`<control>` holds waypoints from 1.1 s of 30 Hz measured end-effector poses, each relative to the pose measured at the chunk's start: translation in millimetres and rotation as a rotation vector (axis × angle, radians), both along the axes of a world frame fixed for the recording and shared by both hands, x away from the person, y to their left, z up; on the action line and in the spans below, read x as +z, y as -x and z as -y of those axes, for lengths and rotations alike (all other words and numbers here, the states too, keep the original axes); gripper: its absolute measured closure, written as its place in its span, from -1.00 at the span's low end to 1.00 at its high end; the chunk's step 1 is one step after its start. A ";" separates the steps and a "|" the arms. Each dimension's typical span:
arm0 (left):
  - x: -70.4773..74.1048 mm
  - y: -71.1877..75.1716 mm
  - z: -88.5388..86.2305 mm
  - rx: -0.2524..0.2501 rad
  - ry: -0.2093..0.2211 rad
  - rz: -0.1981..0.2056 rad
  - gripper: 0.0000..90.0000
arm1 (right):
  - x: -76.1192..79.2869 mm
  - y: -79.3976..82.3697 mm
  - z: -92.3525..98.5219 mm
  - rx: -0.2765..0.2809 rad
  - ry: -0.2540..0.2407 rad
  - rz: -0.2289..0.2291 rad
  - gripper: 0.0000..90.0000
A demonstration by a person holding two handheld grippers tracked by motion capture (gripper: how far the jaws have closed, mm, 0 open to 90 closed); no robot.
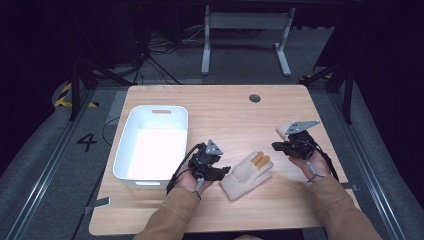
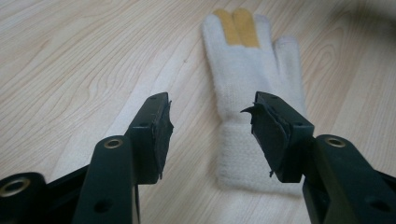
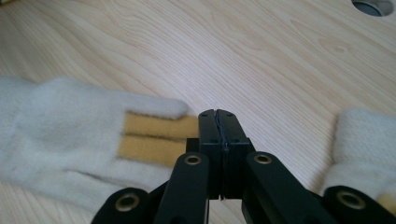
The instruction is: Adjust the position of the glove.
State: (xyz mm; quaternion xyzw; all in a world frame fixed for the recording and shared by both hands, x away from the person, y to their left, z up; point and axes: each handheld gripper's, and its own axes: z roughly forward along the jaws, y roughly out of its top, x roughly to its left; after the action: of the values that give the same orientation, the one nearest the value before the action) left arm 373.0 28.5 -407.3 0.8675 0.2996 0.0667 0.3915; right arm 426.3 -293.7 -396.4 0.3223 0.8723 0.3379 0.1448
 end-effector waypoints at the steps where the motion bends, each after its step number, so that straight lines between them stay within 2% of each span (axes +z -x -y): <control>1: 0.7 0.6 0.5 -0.003 0.008 -0.002 0.06 | 0.1 0.1 -2.1 0.007 -0.006 -0.002 0.99; 7: 5.8 6.4 -0.9 -0.009 0.012 0.013 0.04 | -0.2 -2.2 -16.8 0.047 -0.039 -0.020 0.99; 13: 5.5 11.6 -6.2 -0.009 0.011 0.004 0.01 | -4.3 -7.5 -37.6 0.089 -0.039 -0.038 0.99; 17: 5.4 15.5 -9.4 -0.008 0.009 -0.002 -0.01 | -11.9 -13.1 -52.6 0.112 -0.026 -0.051 0.99; 28: 1.4 22.5 -12.7 -0.006 -0.019 -0.013 -0.04 | -26.7 -22.6 -72.1 0.132 -0.009 -0.074 0.99; 32: 0.2 23.2 -13.6 -0.003 -0.025 -0.015 -0.05 | -32.8 -25.1 -76.8 0.133 0.024 -0.084 0.99; 33: 0.0 23.4 -14.1 -0.003 -0.027 -0.014 -0.05 | -37.6 -26.8 -79.3 0.129 0.049 -0.091 0.99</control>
State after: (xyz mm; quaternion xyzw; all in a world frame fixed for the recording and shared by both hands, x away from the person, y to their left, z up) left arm 349.6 42.7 -407.3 0.8735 0.3002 0.0641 0.3778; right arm 453.2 -214.4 -434.1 0.2769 0.9049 0.3102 0.0910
